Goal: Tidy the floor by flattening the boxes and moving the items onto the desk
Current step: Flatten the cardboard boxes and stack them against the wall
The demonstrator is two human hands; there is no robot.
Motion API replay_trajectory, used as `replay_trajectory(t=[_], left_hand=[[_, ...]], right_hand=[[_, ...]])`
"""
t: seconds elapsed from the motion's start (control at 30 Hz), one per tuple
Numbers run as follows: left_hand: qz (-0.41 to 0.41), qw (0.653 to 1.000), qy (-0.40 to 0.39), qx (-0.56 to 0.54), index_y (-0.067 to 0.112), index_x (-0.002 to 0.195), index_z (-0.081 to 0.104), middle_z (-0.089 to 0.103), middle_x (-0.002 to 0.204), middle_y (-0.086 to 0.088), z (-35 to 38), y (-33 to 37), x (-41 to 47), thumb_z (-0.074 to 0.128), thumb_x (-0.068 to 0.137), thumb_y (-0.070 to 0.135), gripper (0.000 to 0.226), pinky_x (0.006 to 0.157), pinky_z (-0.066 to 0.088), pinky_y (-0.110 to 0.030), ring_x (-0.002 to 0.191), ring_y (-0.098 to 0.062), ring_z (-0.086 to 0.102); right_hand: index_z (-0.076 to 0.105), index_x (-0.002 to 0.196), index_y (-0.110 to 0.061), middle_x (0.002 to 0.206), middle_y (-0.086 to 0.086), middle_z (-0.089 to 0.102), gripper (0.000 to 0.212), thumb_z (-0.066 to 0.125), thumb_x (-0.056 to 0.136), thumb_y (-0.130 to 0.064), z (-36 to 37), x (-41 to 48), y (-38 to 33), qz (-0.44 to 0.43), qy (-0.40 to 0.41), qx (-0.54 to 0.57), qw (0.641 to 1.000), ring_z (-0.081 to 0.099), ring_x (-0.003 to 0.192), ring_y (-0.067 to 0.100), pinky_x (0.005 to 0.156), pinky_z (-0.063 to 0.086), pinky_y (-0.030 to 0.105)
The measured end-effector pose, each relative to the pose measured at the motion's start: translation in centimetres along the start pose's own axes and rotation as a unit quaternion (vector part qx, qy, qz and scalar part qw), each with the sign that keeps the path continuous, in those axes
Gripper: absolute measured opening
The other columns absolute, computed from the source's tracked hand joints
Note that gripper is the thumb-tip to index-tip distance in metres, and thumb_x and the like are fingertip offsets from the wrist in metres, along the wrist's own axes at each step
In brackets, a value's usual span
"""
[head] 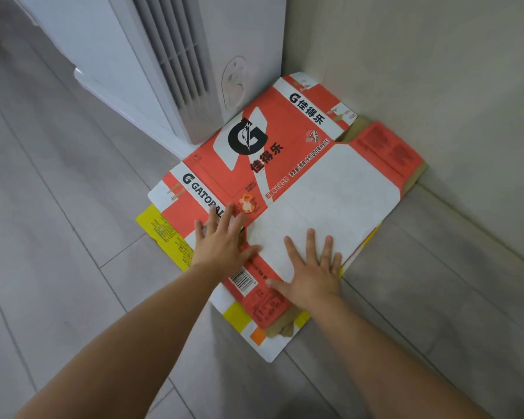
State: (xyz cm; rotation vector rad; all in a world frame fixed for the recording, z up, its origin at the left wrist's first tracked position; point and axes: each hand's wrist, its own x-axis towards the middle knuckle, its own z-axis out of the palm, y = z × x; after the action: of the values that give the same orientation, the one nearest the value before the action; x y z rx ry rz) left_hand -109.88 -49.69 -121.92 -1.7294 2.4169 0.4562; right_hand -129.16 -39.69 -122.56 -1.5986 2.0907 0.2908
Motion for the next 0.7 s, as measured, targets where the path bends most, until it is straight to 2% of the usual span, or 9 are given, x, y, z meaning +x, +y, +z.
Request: replay_trajectory(t=[0.07,0.17,0.43,0.7], left_hand=[[0.003,0.999,-0.027,0.031,0.054,0.151,-0.011,-0.019,0.166,0.004,-0.3,0.5,2.0,0.024,0.079,0.092,0.089,0.115,-0.007,-0.07,0.149,-0.037,-0.025],[-0.001,0.997,-0.063,0.046,0.062,0.147,-0.013,-0.033,0.161,0.004,-0.6,1.4,5.1,0.022,0.07,0.099,0.092,0.11,-0.008,-0.076,0.142,-0.041,-0.037],[0.017,0.997,-0.057,0.056,0.069,0.14,-0.017,-0.038,0.158,0.007,-1.6,1.6,11.5,0.015,0.059,0.106,0.095,0.104,-0.012,-0.08,0.135,-0.047,-0.044],[0.01,0.996,-0.043,0.071,0.065,0.141,-0.021,-0.047,0.153,0.003,-3.9,1.6,17.4,0.02,0.054,0.107,0.105,0.1,-0.01,-0.084,0.131,-0.047,-0.049]], right_hand=[[-0.024,0.143,-0.053,0.15,0.001,-0.045,0.106,0.029,0.063,-0.097,-0.6,1.3,0.2,0.005,-0.017,0.007,1.0,-0.04,0.136,0.041,0.112,-0.011,0.064],[-0.023,0.143,-0.055,0.152,-0.002,-0.042,0.112,0.03,0.055,-0.101,-1.9,3.6,0.3,0.009,-0.03,0.021,0.999,-0.037,0.138,0.041,0.109,-0.01,0.069],[-0.029,0.139,-0.055,0.149,-0.005,-0.046,0.123,0.039,0.047,-0.103,-5.0,8.9,0.6,0.024,-0.071,0.027,0.997,-0.036,0.139,0.041,0.103,-0.005,0.078],[-0.032,0.138,-0.054,0.146,-0.005,-0.05,0.124,0.038,0.048,-0.103,-5.0,9.0,0.7,0.02,-0.08,0.014,0.996,-0.04,0.136,0.041,0.101,-0.008,0.078]])
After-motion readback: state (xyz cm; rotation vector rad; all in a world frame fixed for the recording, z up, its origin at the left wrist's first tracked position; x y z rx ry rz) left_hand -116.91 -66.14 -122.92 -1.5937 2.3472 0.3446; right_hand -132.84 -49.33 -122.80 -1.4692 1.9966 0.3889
